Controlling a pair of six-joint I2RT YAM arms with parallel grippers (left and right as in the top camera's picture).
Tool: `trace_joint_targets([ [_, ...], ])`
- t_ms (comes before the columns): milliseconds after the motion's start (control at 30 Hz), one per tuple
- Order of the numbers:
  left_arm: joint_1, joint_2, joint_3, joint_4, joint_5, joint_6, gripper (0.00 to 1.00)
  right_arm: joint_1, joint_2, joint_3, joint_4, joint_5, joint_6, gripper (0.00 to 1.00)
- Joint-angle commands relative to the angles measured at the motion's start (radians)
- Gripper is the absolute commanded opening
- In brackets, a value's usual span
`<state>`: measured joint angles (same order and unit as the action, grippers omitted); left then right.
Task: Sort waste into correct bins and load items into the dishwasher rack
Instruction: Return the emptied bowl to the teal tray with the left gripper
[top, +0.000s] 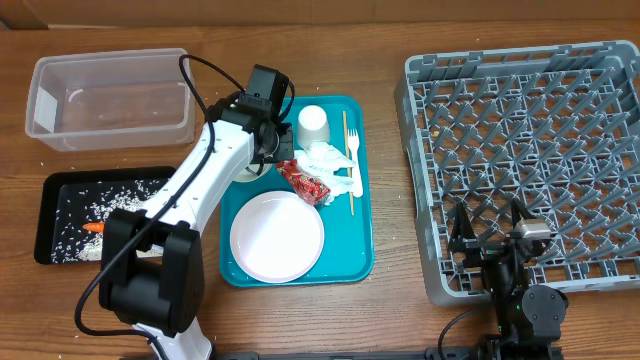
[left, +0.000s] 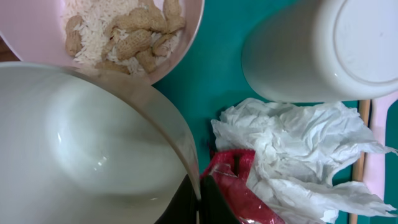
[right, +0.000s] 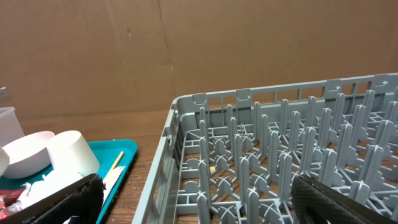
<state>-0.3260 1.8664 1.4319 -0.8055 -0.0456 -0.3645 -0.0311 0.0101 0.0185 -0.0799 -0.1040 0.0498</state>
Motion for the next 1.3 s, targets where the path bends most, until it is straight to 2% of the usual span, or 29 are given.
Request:
trace_joint_targets([
  [0, -0.005, 0.021, 0.016, 0.022, -0.018, 0.021, 0.05, -0.002, -0.006, -0.01, 0.004, 0.006, 0.002, 1.0],
  [100, -0.01, 0.021, 0.016, 0.021, -0.017, 0.026, 0.13, -0.002, -0.006, -0.01, 0.004, 0.006, 0.002, 1.0],
  [267, -0.01, 0.021, 0.016, -0.036, -0.014, -0.006, 0.09, -0.002, -0.006, -0.01, 0.004, 0.006, 0.002, 1.0],
  [633, -0.01, 0.02, 0.049, -0.055, -0.006, -0.007, 0.15, -0.002, -0.006, -0.01, 0.004, 0.006, 0.002, 1.0],
  [667, -0.01, 0.02, 0.071, -0.058, -0.006, -0.006, 0.19, -0.002, -0.006, -0.01, 0.004, 0.006, 0.002, 1.0],
  [700, -0.01, 0.02, 0.093, -0.058, -0.006, -0.006, 0.29, -0.002, -0.006, -0.01, 0.004, 0.006, 0.002, 1.0],
  [767, -0.008, 0.02, 0.132, -0.038, -0.015, -0.005, 0.57, -0.002, -0.006, -0.01, 0.004, 0.006, 0.002, 1.0],
  [867, -0.008, 0.021, 0.142, 0.073, -0.017, 0.075, 0.81, -0.002, -0.006, -0.01, 0.004, 0.006, 0.002, 1.0],
  [1067, -0.007, 0.031, 0.142, 0.135, -0.022, 0.206, 0.86, -0.002, -0.006, -0.01, 0.004, 0.006, 0.002, 1.0],
  [1200, -0.006, 0.05, 0.142, 0.133, -0.151, 0.267, 0.83, -0.002, -0.006, -0.01, 0.004, 0.006, 0.002, 1.0],
  [1267, -0.006, 0.063, 0.142, 0.133, -0.157, 0.289, 0.81, -0.002, -0.006, -0.01, 0.004, 0.006, 0.002, 1.0],
])
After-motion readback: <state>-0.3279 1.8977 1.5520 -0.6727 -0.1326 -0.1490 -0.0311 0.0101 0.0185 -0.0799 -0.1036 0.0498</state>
